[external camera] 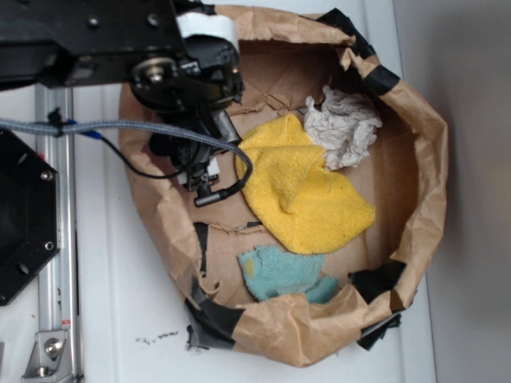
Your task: Grab the black box.
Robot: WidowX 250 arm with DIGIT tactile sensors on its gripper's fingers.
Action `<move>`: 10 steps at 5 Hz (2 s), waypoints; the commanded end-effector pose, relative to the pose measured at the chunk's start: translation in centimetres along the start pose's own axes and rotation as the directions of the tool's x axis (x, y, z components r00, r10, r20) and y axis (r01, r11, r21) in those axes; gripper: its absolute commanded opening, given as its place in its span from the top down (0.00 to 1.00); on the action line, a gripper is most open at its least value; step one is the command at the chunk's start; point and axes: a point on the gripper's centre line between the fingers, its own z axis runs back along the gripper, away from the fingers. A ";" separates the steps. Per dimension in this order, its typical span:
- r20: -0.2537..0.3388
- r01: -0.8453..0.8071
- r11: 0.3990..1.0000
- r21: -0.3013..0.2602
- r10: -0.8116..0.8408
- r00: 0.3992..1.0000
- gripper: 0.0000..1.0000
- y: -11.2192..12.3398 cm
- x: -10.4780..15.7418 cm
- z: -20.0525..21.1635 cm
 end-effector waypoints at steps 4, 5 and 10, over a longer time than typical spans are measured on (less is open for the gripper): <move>-0.073 -0.079 0.995 0.065 0.083 0.994 0.00 1.4 0.2 -5.4; -0.088 -0.019 0.998 0.059 0.025 0.996 0.00 0.1 0.4 -6.2; 0.021 0.150 0.986 0.068 -0.152 0.988 1.00 -1.6 -0.5 -1.5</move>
